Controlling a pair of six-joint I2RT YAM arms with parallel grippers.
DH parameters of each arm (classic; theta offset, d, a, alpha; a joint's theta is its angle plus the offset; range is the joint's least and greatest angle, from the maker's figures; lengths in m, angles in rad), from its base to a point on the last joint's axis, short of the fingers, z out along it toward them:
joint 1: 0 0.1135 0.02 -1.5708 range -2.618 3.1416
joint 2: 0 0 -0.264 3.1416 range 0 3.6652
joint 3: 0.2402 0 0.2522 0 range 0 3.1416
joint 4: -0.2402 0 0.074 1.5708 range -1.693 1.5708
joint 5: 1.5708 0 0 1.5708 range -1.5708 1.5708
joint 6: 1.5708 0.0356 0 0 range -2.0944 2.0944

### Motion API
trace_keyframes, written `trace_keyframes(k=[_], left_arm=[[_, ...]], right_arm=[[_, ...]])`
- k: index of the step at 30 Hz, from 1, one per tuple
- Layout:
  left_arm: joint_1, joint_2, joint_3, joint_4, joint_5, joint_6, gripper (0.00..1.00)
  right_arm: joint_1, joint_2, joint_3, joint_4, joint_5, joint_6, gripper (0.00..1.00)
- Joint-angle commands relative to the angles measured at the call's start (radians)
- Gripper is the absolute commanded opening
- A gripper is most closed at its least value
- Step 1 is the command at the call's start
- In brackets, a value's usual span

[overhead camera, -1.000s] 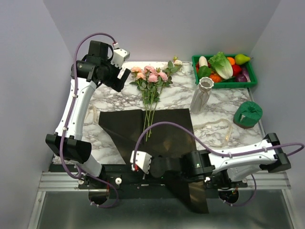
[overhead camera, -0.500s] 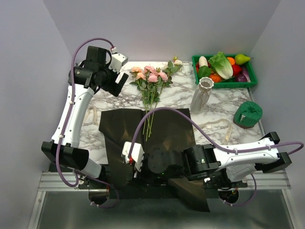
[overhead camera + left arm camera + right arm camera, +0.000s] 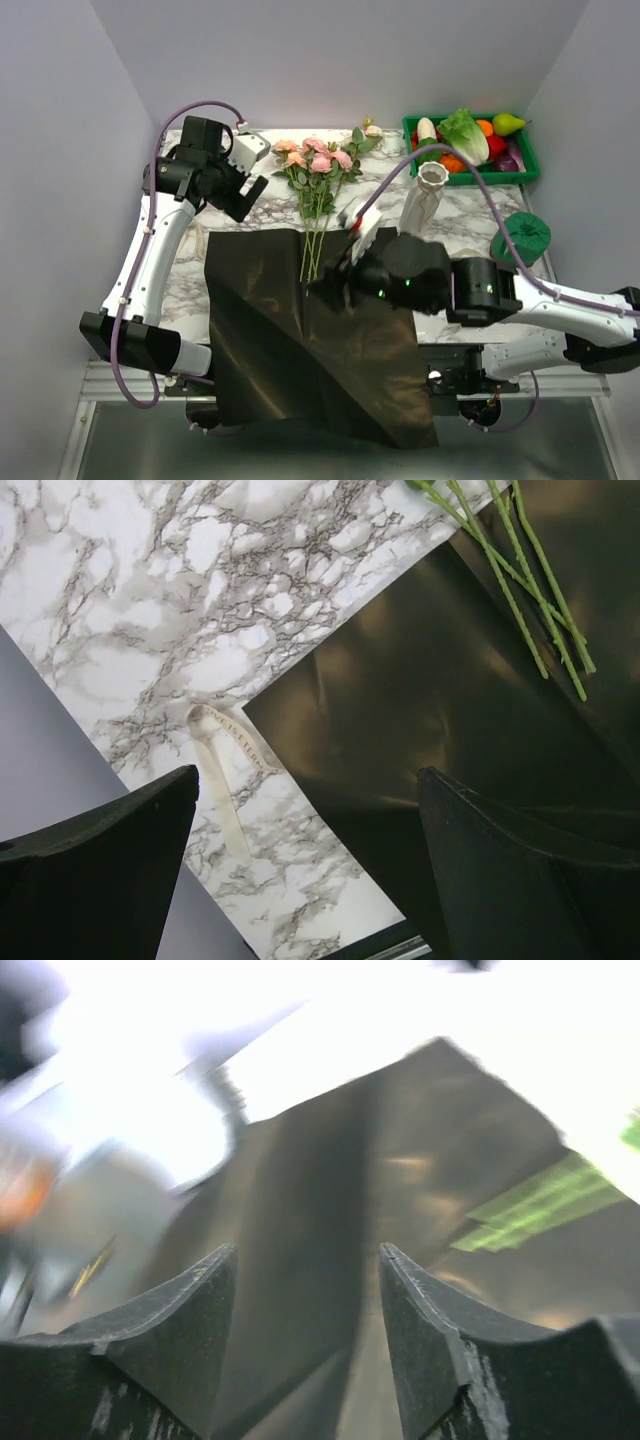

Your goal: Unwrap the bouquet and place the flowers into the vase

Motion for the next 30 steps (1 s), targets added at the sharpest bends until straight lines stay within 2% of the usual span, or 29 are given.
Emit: trace_keyframes(k=[1, 2, 5, 8, 17, 19, 23, 30], left_arm=[[0.006, -0.044, -0.083, 0.026, 0.03, -0.008, 0.99], [0.006, -0.052, -0.11, 0.048, 0.046, -0.023, 0.99], [0.006, -0.074, -0.222, 0.1, 0.061, -0.033, 0.99], [0.007, -0.068, -0.323, 0.147, 0.046, -0.039, 0.98], [0.01, -0.071, -0.426, 0.224, -0.089, -0.048, 0.99], [0.012, -0.089, -0.429, 0.224, -0.091, -0.046, 0.99], [0.015, -0.124, -0.423, 0.206, -0.038, -0.019, 0.99], [0.03, -0.126, -0.403, 0.195, -0.016, -0.013, 0.99]], right_arm=[[-0.219, 0.0, -0.145, -0.095, -0.011, 0.172, 0.63], [-0.304, 0.017, -0.16, -0.101, -0.033, 0.187, 0.59], [-0.421, 0.112, -0.176, -0.088, -0.096, 0.21, 0.48], [-0.477, 0.24, -0.124, -0.048, -0.125, 0.172, 0.47], [-0.661, 0.702, 0.186, -0.023, -0.228, 0.098, 0.46], [-0.681, 0.766, 0.266, -0.026, -0.244, 0.092, 0.47], [-0.719, 0.879, 0.364, -0.029, -0.241, 0.094, 0.57], [-0.747, 1.028, 0.521, -0.062, -0.223, 0.089, 0.58]])
